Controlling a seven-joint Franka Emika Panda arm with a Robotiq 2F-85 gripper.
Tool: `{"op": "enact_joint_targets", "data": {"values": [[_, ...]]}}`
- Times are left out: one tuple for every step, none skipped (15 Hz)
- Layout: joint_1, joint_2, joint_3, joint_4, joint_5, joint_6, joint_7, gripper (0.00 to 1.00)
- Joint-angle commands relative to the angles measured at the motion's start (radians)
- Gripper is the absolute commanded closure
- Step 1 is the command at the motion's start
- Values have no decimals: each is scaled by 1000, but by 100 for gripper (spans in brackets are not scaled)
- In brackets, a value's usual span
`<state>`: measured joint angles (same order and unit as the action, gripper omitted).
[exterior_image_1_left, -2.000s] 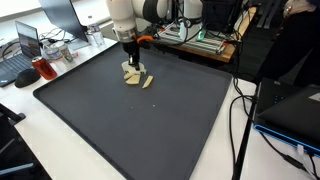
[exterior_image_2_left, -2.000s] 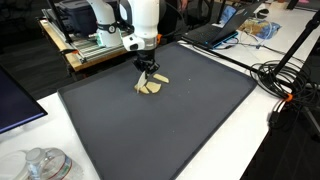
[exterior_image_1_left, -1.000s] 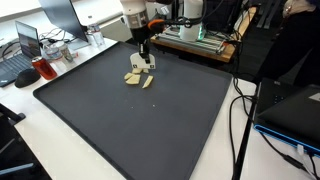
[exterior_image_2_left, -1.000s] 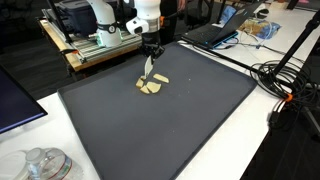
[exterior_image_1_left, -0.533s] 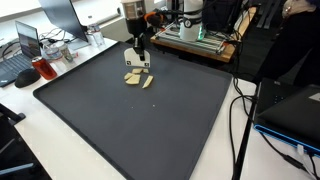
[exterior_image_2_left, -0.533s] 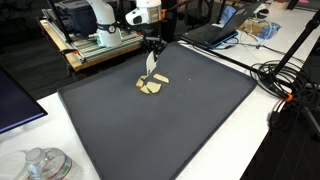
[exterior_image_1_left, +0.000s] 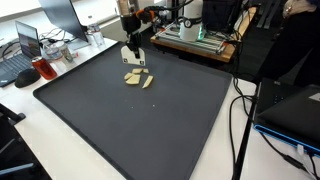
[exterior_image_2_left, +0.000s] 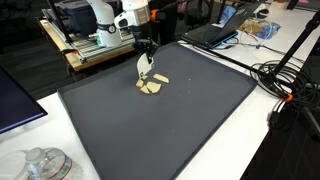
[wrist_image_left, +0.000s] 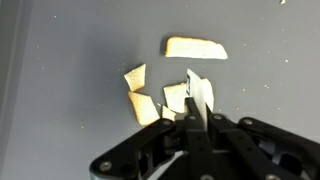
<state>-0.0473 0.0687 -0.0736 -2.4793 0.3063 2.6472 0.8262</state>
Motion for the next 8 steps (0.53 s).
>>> {"op": "enact_joint_targets", "data": {"values": [[-20, -64, 4, -55, 132, 29, -117, 99], [-22, -68, 3, -56, 158, 30, -139, 99], [-25, -71, 2, -55, 190, 25, -167, 99], [-27, -73, 2, -53, 226, 18, -204, 99], [-28, -70, 1, -49, 255, 13, -229, 99], [-28, -67, 0, -48, 278, 14, -249, 99], [-29, -62, 0, -46, 305, 19, -273, 99], [-31, -58, -2, -44, 327, 16, -290, 99]]}}
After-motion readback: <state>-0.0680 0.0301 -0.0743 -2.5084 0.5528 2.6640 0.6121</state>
